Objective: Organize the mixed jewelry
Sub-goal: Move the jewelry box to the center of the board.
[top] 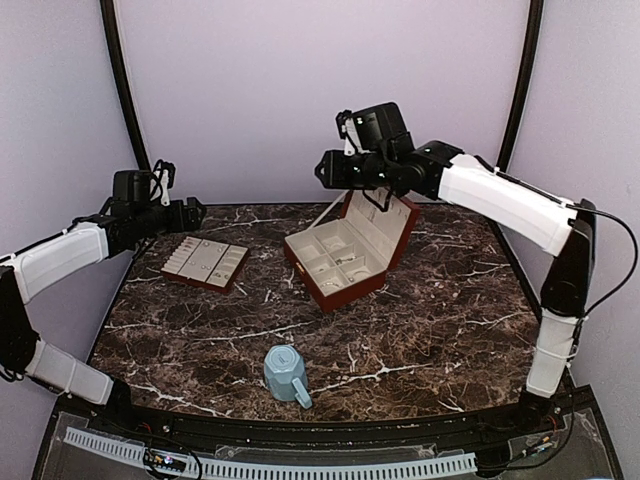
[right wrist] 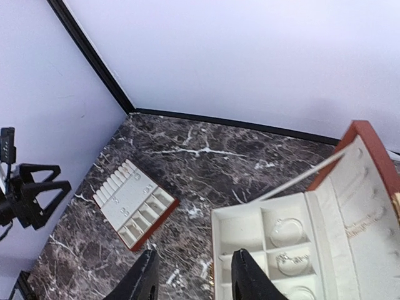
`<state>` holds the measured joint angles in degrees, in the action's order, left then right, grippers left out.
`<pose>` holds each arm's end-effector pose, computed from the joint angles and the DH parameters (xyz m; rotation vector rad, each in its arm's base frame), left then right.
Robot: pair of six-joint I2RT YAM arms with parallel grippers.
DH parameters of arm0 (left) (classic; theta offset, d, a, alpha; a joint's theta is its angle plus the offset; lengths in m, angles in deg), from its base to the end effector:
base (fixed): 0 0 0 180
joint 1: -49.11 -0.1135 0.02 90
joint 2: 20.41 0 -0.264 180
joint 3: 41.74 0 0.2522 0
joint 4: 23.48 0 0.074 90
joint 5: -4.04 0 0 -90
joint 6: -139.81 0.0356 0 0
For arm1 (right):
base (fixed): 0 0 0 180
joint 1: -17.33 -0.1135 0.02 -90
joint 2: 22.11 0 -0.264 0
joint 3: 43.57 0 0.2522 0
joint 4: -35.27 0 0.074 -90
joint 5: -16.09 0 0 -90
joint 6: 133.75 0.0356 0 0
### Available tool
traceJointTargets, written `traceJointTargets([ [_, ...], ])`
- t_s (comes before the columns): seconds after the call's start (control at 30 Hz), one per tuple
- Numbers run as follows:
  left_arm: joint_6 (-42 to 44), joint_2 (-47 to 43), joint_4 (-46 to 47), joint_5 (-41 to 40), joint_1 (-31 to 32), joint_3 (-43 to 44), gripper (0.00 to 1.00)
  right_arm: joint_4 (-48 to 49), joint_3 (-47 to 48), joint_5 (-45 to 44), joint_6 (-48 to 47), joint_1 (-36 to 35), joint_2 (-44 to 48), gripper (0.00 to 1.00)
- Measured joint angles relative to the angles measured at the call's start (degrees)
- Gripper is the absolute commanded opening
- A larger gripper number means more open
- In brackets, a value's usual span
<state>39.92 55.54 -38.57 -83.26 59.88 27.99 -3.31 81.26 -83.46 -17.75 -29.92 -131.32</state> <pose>0.3029 -0.0593 0.3025 0.0464 1.9524 -0.2845 0.3099 0.3266 0.3881 -0.2631 2.0101 0.6642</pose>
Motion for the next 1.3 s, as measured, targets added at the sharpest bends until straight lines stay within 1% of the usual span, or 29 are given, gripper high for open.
traceJointTargets([
  [0.13, -0.3, -0.3, 0.0, 0.0, 0.0, 0.0, 0.95, -2.7, -9.8, -4.5, 2.2, 0.1, 8.5, 0.5],
  [0.33, -0.9, -0.3, 0.0, 0.3, 0.0, 0.0, 0.95, -5.6, -25.1, -9.0, 8.9, -0.1, 21.3, 0.63],
  [0.4, -1.2, -0.3, 0.0, 0.7, 0.0, 0.0, 0.95, -4.8, -30.9, -9.9, 11.7, -0.4, 25.3, 0.66],
  [0.53, -1.8, -0.6, 0.0, 1.4, 0.0, -0.1, 0.95, 1.3, -44.5, -9.8, 17.3, -0.8, 30.8, 0.65],
  [0.63, -2.2, -1.2, 0.0, 1.6, 0.0, -0.1, 0.96, 4.6, -51.0, -9.9, 21.4, -0.8, 30.2, 0.64],
  [0.77, -2.4, -2.1, 0.0, 1.8, 0.0, -0.1, 0.96, 8.8, -54.3, -9.8, 26.3, -0.8, 27.1, 0.65],
  [0.83, -2.4, -2.6, 0.0, 1.8, 0.0, -0.2, 0.96, 11.4, -54.8, -9.8, 28.5, -0.8, 25.3, 0.64],
  [0.93, -2.4, -3.4, 0.0, 1.8, 0.0, -0.2, 0.96, 15.0, -54.9, -9.9, 31.0, -0.8, 22.2, 0.59],
  [1.0, -2.4, -3.8, 0.0, 1.8, 0.0, -0.2, 0.96, 17.8, -54.8, -10.1, 32.3, -0.8, 19.2, 0.57],
  [1.2, -2.4, -4.6, 0.0, 1.8, 0.0, -0.2, 0.96, 19.8, -52.5, -9.8, 33.9, -0.7, 10.9, 0.57],
  [1.3, -2.3, -4.8, 0.0, 1.8, 0.0, -0.2, 0.96, 20.4, -51.9, -9.7, 34.8, -0.4, 8.8, 0.57],
])
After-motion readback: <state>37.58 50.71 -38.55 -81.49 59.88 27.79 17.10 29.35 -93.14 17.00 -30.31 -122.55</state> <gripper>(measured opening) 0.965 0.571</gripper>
